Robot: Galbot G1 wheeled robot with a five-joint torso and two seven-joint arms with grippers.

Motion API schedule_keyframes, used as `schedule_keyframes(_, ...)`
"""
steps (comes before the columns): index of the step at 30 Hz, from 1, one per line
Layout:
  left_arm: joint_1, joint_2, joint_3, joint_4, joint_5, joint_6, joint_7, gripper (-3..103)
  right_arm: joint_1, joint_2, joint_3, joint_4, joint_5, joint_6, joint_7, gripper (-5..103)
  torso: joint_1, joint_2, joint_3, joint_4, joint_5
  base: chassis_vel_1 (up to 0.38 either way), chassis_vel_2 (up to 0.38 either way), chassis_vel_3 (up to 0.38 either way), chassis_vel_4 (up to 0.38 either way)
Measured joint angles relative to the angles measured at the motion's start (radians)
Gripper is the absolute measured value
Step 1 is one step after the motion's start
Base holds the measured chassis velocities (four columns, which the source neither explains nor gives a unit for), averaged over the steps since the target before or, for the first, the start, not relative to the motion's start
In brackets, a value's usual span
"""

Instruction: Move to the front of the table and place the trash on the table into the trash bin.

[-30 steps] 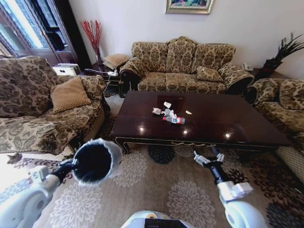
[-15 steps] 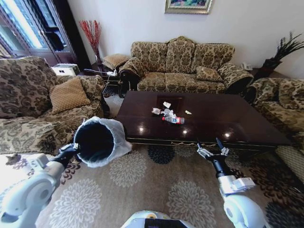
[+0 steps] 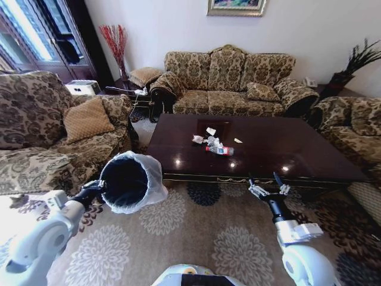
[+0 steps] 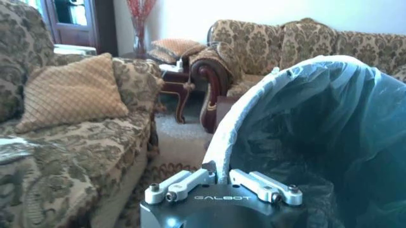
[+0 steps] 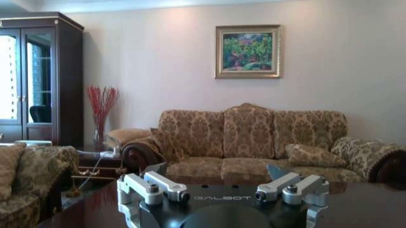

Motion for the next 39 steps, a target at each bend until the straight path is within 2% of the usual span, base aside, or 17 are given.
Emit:
schedule_keyframes(7, 0.005, -0.017, -0.002, -0.004, 0.003, -0.005, 0.003, 0, -0.003, -0.003, 0.015, 0.007, 0.038, -0.011, -0.012, 100, 0.000, 0.000, 0.000, -0.0004, 0.0012, 0.015, 0.014, -0.009, -0.009)
schedule_keyframes(19, 0.007, -0.005, -0.016, -0.011, -0.018, -0.011, 0.027, 0, -0.006, 0.001, 0.012, -0.001, 0.045, -0.002, -0.027, 100, 0.000, 0.000, 0.000, -0.0002, 0.0004, -0.046, 0.056, 0.040, -0.050)
schedule_keyframes(30, 0.004, 0.020, -0.024, -0.012, -0.023, -0.009, 0.038, 0, -0.011, 0.002, 0.016, 0.001, 0.052, 0.006, -0.038, 100, 0.000, 0.000, 0.000, 0.0000, 0.0006, -0.209, 0.212, 0.219, -0.216)
schedule_keyframes(32, -0.006, 0.068, -0.020, 0.008, -0.025, -0.035, 0.053, 0, -0.009, -0.001, 0.015, -0.003, 0.054, 0.019, -0.038, 100, 0.000, 0.000, 0.000, 0.0001, 0.0001, -0.301, 0.281, 0.303, -0.291)
schedule_keyframes(33, -0.006, 0.068, -0.020, 0.008, -0.025, -0.035, 0.053, 0, -0.009, -0.001, 0.015, -0.003, 0.054, 0.019, -0.038, 100, 0.000, 0.000, 0.000, 0.0001, 0.0001, -0.301, 0.281, 0.304, -0.291)
schedule_keyframes(34, -0.023, 0.110, -0.018, 0.028, -0.030, -0.044, 0.056, 0, -0.007, -0.005, 0.014, -0.006, 0.050, 0.027, -0.032, 100, 0.000, 0.000, 0.000, 0.0001, 0.0000, -0.294, 0.291, 0.304, -0.295)
schedule_keyframes(35, -0.073, 0.193, -0.013, 0.072, -0.052, -0.050, 0.052, 0, 0.001, -0.011, 0.013, -0.011, 0.036, 0.033, -0.010, 100, 0.000, 0.000, 0.000, -0.0004, 0.0000, -0.294, 0.258, 0.311, -0.245)
schedule_keyframes(36, -0.116, 0.248, -0.005, 0.105, -0.073, -0.054, 0.041, 0, 0.006, -0.014, 0.013, -0.015, 0.030, 0.035, 0.001, 100, 0.001, 0.000, 0.000, -0.0005, 0.0004, -0.294, 0.169, 0.235, -0.245)
schedule_keyframes(37, -0.116, 0.248, -0.005, 0.105, -0.073, -0.054, 0.041, 0, 0.006, -0.014, 0.013, -0.015, 0.030, 0.035, 0.001, 100, 0.001, 0.000, 0.000, -0.0005, 0.0004, -0.294, 0.169, 0.235, -0.245)
schedule_keyframes(39, -0.189, 0.335, 0.023, 0.173, -0.091, -0.077, 0.034, 0, 0.008, -0.019, 0.014, -0.018, 0.031, 0.038, 0.007, 100, 0.002, 0.000, 0.001, -0.0006, 0.0010, -0.166, 0.161, 0.144, -0.133)
